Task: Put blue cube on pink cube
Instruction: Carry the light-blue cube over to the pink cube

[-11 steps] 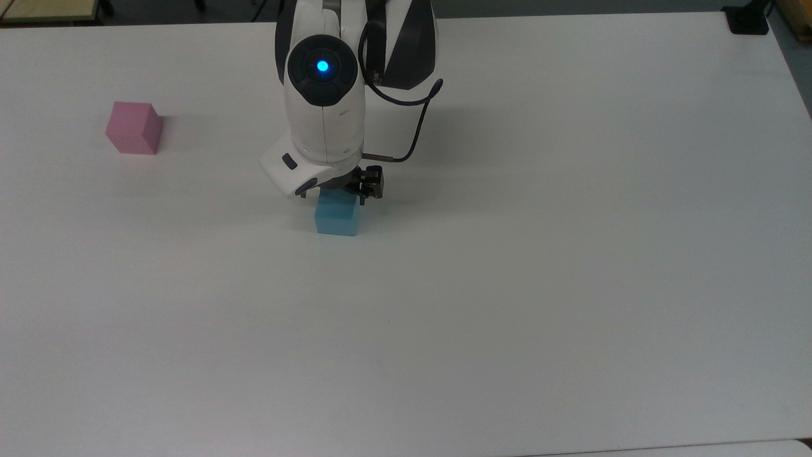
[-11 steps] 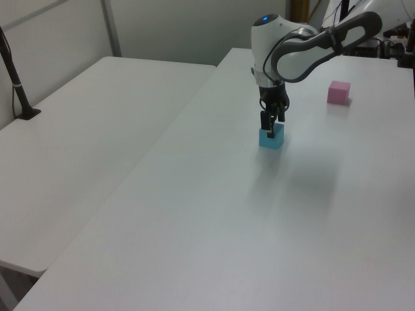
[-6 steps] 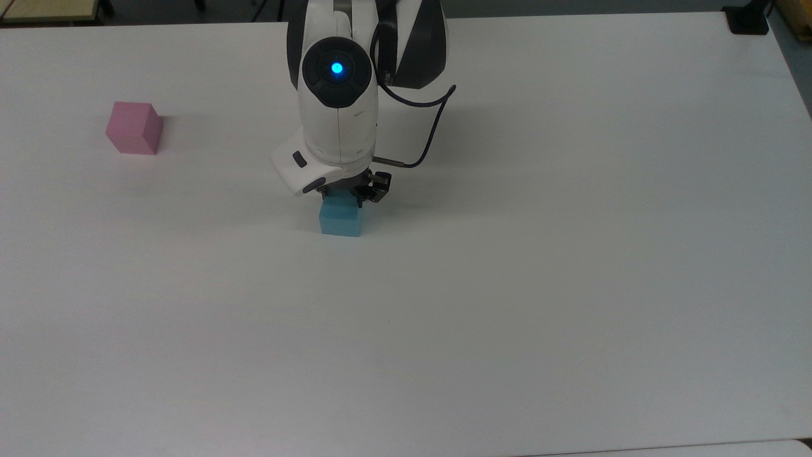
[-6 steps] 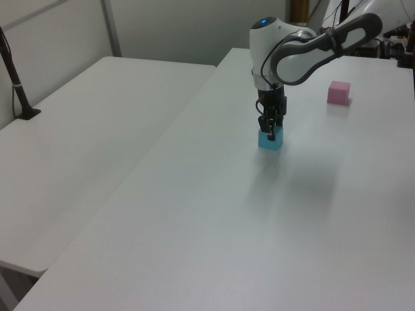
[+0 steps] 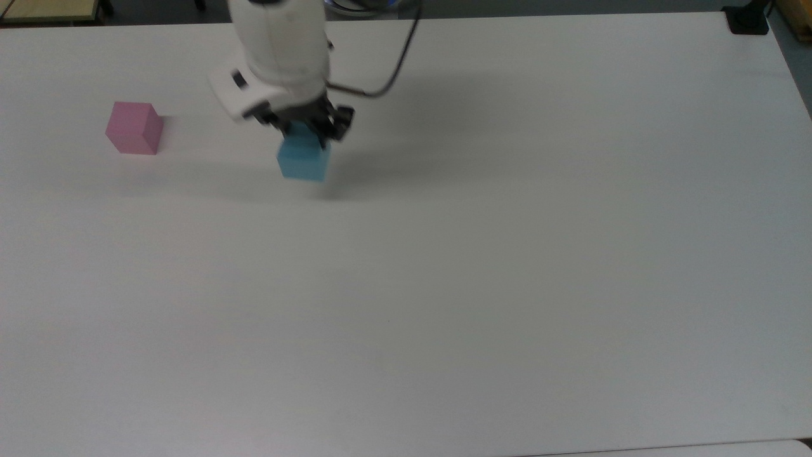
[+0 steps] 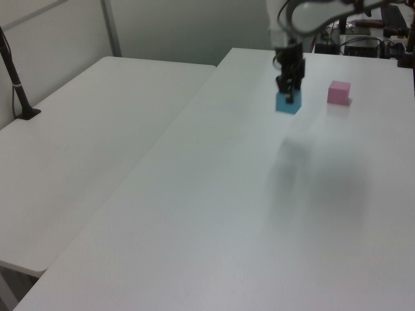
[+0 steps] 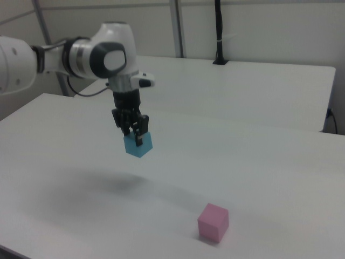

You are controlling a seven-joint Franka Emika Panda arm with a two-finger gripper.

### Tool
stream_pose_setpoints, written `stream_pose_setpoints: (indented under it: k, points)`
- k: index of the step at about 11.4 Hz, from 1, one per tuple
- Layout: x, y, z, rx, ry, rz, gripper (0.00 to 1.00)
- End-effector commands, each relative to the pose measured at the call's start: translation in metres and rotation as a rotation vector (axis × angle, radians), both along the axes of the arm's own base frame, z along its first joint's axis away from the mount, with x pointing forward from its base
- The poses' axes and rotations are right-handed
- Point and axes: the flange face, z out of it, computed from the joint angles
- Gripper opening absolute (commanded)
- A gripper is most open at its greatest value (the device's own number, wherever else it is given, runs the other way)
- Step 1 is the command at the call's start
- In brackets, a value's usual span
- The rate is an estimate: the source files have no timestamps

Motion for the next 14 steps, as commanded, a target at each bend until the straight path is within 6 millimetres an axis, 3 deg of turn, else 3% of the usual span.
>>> stream_pose_setpoints:
  k: [1, 3, 7, 11, 14]
  points:
    - [-0.042, -0.057, 0.053, 0.031, 0.007, 0.039, 0.02]
    - [-0.061, -0.107, 0.067, 0.055, 0.014, 0.092, 0.02]
    - [-0.081, -0.206, 0.064, 0.041, -0.077, 0.077, 0.02]
    - [-0.091, -0.256, 0.026, 0.004, -0.142, 0.079, 0.02]
    - [-0.090, -0.279, -0.008, -0.013, -0.142, 0.067, 0.03]
